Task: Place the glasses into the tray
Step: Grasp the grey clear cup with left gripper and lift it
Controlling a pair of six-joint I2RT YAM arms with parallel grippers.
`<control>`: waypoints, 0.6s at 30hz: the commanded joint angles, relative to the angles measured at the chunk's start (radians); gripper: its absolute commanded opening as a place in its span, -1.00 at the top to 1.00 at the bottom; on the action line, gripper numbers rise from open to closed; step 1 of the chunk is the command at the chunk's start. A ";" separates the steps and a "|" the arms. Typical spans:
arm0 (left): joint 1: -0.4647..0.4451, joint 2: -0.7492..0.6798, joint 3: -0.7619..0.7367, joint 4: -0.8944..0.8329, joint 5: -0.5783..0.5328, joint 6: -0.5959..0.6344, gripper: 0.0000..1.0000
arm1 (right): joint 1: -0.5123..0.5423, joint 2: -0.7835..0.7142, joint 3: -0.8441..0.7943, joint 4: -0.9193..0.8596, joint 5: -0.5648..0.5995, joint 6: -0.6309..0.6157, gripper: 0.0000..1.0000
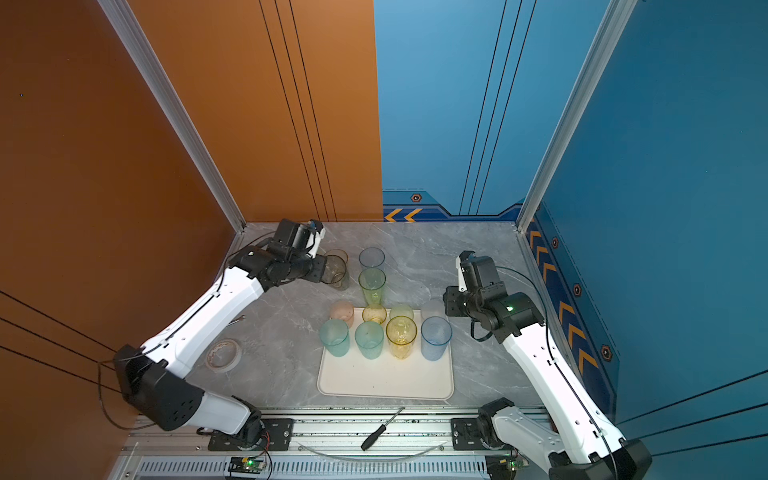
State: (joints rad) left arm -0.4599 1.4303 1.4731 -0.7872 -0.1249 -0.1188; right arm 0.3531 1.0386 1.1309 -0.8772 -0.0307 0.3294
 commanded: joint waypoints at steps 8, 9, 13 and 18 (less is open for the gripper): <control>-0.025 -0.304 0.112 -0.337 0.103 0.025 0.93 | -0.002 0.013 0.011 0.080 -0.080 -0.002 0.25; -0.034 -0.320 0.124 -0.369 0.110 0.018 0.93 | 0.000 0.023 0.015 0.094 -0.093 0.000 0.25; -0.087 -0.360 0.136 -0.470 0.106 -0.021 0.93 | 0.013 0.062 0.047 0.132 -0.116 0.003 0.26; -0.204 -0.351 0.074 -0.532 0.079 -0.107 0.94 | 0.028 0.118 0.117 0.181 -0.131 0.002 0.26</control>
State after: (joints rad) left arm -0.6132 1.0611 1.5795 -1.2484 -0.0486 -0.1589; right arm 0.3714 1.1400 1.1923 -0.7605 -0.1329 0.3298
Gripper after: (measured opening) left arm 0.070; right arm 0.370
